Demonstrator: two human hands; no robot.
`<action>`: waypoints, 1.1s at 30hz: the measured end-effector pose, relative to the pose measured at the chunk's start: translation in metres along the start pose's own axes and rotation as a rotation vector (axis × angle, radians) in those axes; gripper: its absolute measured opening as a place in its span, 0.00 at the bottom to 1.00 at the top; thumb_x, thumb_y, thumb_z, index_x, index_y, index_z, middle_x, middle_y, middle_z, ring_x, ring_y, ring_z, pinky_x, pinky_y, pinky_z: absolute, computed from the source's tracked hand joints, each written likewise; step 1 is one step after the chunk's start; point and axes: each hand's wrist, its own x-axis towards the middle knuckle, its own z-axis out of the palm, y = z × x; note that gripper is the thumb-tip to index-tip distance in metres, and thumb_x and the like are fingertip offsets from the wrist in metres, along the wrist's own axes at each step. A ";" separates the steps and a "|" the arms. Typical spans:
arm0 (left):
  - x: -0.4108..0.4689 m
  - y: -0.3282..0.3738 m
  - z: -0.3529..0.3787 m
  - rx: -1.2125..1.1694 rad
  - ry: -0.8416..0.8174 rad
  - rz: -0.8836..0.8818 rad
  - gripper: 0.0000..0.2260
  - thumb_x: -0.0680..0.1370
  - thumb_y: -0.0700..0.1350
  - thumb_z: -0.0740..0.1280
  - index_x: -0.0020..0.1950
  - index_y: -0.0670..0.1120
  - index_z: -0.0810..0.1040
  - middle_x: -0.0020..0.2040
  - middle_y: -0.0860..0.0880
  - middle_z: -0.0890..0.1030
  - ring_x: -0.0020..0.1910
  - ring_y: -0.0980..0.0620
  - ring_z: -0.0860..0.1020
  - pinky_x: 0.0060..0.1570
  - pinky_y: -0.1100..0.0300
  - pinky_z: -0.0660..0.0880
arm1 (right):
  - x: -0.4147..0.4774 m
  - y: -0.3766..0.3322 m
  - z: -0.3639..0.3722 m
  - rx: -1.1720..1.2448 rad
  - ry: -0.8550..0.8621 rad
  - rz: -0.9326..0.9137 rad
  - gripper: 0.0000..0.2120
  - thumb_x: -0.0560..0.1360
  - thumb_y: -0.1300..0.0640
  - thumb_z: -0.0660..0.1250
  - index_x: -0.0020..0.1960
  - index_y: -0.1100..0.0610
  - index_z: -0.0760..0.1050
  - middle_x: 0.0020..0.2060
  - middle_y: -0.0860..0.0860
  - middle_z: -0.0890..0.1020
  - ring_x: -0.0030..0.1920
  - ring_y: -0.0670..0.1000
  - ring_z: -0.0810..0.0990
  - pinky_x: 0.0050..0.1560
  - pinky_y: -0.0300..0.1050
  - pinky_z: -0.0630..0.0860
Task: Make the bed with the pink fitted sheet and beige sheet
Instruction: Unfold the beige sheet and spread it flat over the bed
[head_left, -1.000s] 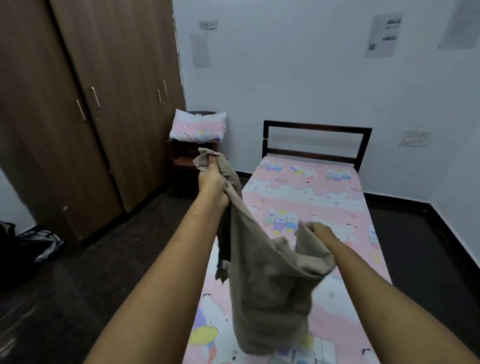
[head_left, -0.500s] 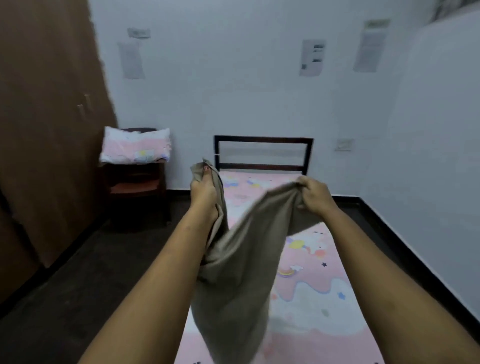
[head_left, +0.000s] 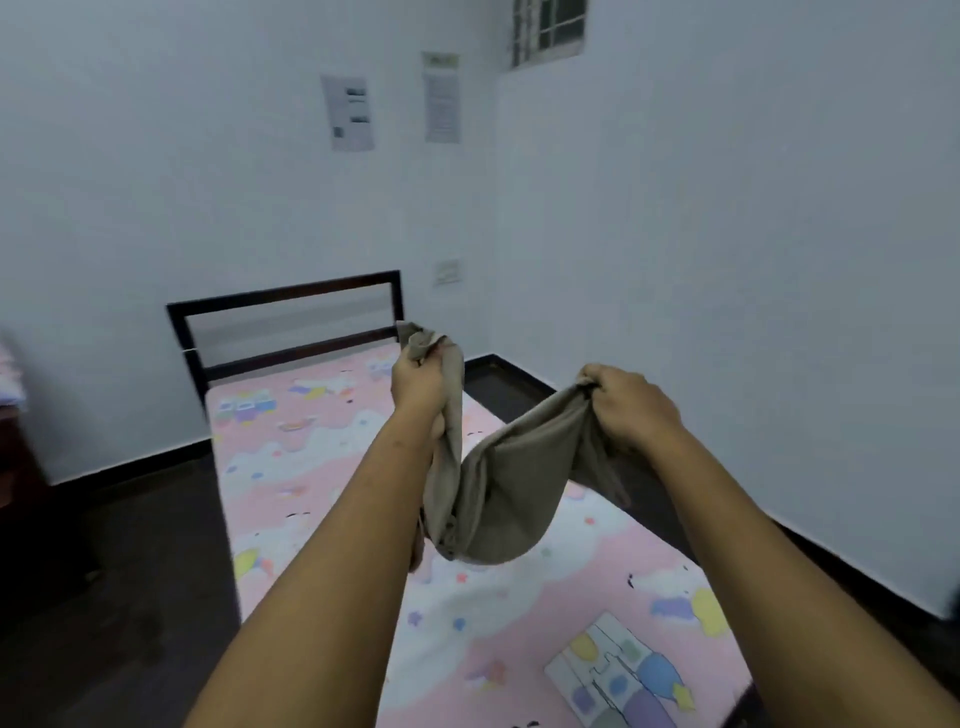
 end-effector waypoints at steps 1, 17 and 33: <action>0.001 0.002 0.015 0.012 -0.035 -0.004 0.08 0.79 0.43 0.63 0.56 0.43 0.76 0.50 0.45 0.76 0.51 0.48 0.74 0.56 0.57 0.72 | -0.004 0.007 0.006 0.013 -0.038 0.016 0.15 0.77 0.61 0.53 0.54 0.47 0.75 0.57 0.54 0.79 0.55 0.58 0.77 0.49 0.46 0.69; -0.052 -0.085 0.066 0.589 -0.904 0.117 0.26 0.70 0.42 0.74 0.64 0.52 0.70 0.59 0.49 0.77 0.58 0.52 0.76 0.56 0.57 0.76 | 0.007 0.037 0.046 0.745 -0.173 0.102 0.07 0.70 0.63 0.62 0.38 0.54 0.77 0.36 0.52 0.82 0.43 0.53 0.81 0.48 0.51 0.77; -0.004 -0.051 -0.048 0.012 -0.881 0.029 0.05 0.79 0.45 0.64 0.47 0.50 0.79 0.50 0.45 0.82 0.53 0.48 0.79 0.59 0.50 0.73 | -0.097 -0.051 0.161 0.640 0.221 0.613 0.13 0.73 0.66 0.60 0.48 0.53 0.80 0.47 0.52 0.83 0.52 0.54 0.80 0.49 0.45 0.75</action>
